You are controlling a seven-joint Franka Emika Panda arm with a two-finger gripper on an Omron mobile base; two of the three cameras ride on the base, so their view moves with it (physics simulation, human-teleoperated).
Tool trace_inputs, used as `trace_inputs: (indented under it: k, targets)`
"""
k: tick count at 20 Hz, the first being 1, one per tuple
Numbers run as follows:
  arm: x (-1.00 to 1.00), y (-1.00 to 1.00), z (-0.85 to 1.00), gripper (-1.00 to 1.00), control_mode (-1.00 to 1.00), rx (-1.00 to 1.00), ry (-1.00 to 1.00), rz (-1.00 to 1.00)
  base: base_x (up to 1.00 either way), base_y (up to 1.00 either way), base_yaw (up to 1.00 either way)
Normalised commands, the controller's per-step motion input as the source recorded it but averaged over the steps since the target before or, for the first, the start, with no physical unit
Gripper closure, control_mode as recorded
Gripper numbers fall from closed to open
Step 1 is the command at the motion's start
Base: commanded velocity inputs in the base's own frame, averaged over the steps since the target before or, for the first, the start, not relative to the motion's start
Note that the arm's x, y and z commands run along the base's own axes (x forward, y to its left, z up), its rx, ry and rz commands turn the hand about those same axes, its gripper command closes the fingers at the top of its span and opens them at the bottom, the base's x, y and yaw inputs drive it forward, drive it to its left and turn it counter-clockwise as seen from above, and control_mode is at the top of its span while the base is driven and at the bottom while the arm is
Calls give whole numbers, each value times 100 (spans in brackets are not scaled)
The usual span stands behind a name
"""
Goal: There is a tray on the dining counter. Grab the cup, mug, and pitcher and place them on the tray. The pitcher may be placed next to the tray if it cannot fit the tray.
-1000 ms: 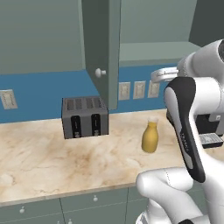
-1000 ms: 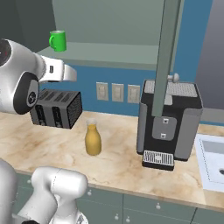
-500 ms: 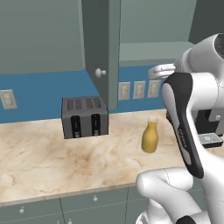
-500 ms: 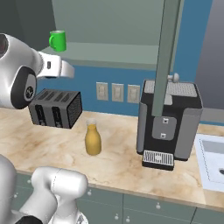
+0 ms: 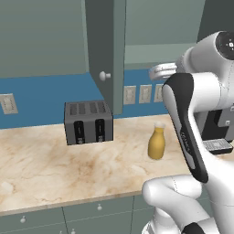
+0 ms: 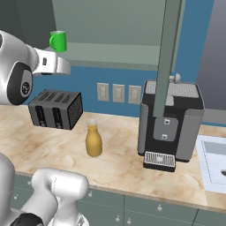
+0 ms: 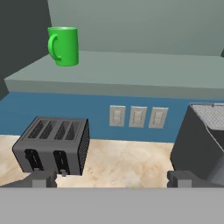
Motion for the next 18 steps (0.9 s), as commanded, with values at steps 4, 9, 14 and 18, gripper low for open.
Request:
trace_inputs:
  k: [4,9,14,18]
  targets:
    - [21,0,30,-100,-100,0,0,0,0,0,0]
    - [20,0,22,-100,-100,0,0,2,0,0,0]
    - [18,1,3,-100,-100,0,0,4,0,0,0]
    - [11,6,0,-100,-100,0,0,2,0,0,0]
